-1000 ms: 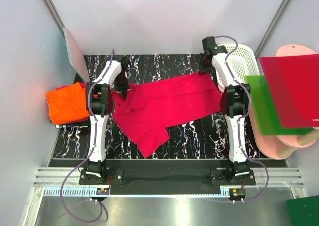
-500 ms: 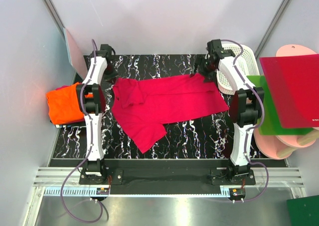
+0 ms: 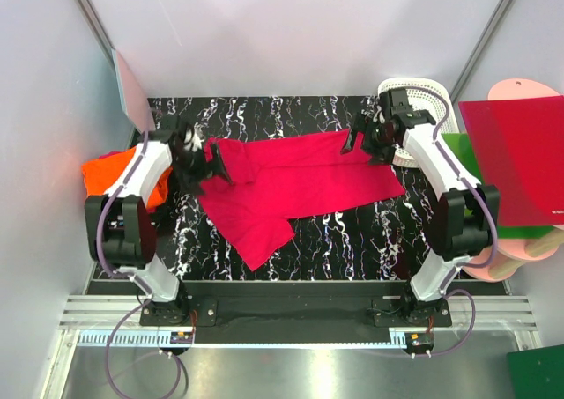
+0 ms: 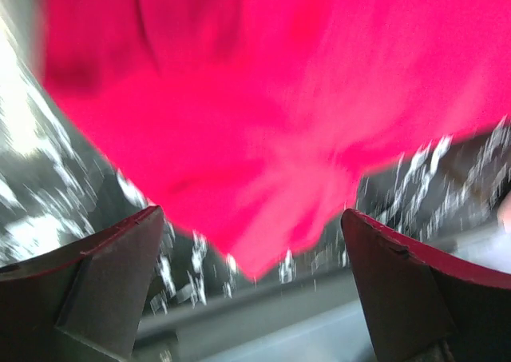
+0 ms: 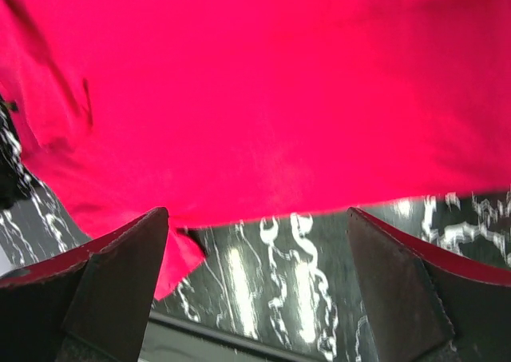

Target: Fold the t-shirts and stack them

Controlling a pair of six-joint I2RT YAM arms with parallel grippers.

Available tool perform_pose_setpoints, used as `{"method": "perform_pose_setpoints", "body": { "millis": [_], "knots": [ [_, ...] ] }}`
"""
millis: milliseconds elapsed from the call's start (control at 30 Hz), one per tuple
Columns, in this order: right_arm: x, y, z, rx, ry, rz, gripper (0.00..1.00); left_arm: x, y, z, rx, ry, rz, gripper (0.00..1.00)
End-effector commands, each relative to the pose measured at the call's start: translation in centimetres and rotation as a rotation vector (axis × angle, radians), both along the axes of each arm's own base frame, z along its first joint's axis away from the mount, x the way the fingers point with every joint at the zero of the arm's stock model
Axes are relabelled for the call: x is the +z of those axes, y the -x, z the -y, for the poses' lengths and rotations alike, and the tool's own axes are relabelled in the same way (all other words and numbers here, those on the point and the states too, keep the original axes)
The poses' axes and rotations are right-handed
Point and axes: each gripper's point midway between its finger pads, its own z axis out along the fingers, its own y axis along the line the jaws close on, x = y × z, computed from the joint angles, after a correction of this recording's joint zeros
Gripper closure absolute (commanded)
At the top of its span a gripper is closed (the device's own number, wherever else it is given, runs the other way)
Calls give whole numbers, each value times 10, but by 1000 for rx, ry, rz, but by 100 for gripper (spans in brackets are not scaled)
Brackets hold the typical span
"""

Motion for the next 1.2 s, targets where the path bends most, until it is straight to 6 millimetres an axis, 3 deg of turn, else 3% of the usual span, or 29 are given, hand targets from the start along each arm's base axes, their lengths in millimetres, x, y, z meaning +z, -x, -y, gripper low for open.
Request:
{"method": "perform_pose_setpoints", "body": {
  "millis": [0,100,267,567,800,1033,1100,1133,1167],
  "knots": [
    [-3,22,3,-19,-11,-15,1,-9,63,33,-52,153,-115,5],
    [-14,35,3,-10,-15,-56,2,-18,102,48,-82,144,-221,11],
    [-14,44,1,14,-31,-74,3,-44,155,72,-87,120,-358,14],
    [-57,94,41,-157,98,-236,7,-74,216,78,-69,62,-433,17],
    [-47,109,51,-235,92,-192,7,-111,225,87,-105,10,-471,21],
    [-52,123,76,-332,182,-176,7,-131,208,128,-211,-32,-463,27],
    [-56,125,79,-343,187,-185,7,-135,202,134,-223,-41,-466,37],
    [-60,127,80,-348,195,-192,7,-136,201,133,-228,-49,-465,64],
    [-62,128,82,-350,204,-198,7,-140,200,130,-224,-69,-466,79]
  ]
}}
